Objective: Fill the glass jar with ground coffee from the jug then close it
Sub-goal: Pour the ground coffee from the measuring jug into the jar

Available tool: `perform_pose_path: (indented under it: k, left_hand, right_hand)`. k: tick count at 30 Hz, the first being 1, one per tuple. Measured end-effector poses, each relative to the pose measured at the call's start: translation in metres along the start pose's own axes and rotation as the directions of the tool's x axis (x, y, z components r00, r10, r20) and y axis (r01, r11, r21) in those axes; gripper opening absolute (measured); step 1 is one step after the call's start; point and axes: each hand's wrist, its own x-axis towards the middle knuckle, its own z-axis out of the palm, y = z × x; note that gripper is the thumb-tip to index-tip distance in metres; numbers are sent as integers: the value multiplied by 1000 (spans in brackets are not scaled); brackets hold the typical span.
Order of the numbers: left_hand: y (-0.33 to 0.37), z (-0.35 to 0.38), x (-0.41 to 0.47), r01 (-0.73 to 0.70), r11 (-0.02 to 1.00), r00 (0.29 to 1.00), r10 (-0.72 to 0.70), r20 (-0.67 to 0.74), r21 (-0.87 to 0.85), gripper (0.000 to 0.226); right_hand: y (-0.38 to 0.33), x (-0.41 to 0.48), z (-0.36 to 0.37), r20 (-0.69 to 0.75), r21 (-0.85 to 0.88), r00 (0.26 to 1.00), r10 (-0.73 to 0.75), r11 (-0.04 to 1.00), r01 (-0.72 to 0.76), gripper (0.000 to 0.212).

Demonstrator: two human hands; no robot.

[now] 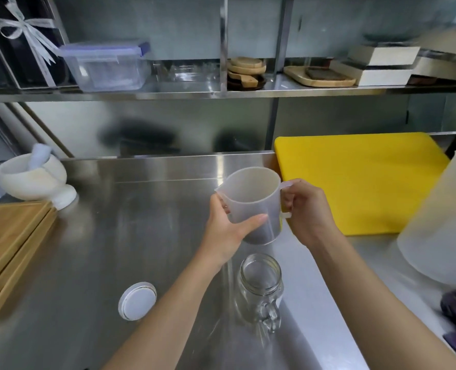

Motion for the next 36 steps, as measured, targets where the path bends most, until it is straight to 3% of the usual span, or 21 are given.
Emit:
perform_pose_path:
  k: [3,6,8,12,15,18,21,24,27,29,33,36]
  left_hand:
    - [-4,7,-7,43,998,999,-44,26,47,87]
    - [-6,13,-23,145,986,989,-147,19,87,76]
    - [-10,17,-34,192,952,978,-205,31,239,77]
    - [-24,28,-59,87,685,975,-209,81,723,95]
    - [-34,35,-69,17,509,985,-158,74,861,93]
    - [-39,32,-67,-24,492,987,-125,98,870,75]
    - [-36,20,-59,-82,593,958,-175,227,801,72]
    - [-25,0,-46,-162,636,853,-295,431,755,79]
    - [-11,-16,-32,-272,563,721,-418,553,780,81]
    - [-7,-21,-27,-326,514,676,-460,576,793,82]
    - [-12,-28,-28,-335,456,672,-498,548,825,98]
    - [-17,-33,-36,-271,449,707,-507,493,851,112]
  right_hand:
    - [5,-2,-17,-54,85,998,40,996,-35,8]
    - [12,-2,-29,-63,137,996,68,989,-59,12]
    - [18,-2,-34,-68,143,995,77,987,-66,12]
    - [29,-2,-39,-92,139,993,67,989,-54,12]
    - [33,-4,-39,-93,172,991,95,982,-78,6]
    - [34,-5,-38,-123,196,987,105,977,-80,19]
    - [34,-7,-37,-149,191,983,110,978,-80,24]
    - [34,-9,-39,-174,173,978,114,981,-83,24]
    - [37,-13,-42,-182,171,976,118,981,-87,24]
    - [38,-16,-44,-181,188,975,132,977,-97,26]
    - [40,-21,-49,-185,195,971,153,974,-116,45]
    - [39,-24,-53,-197,186,968,158,975,-122,45]
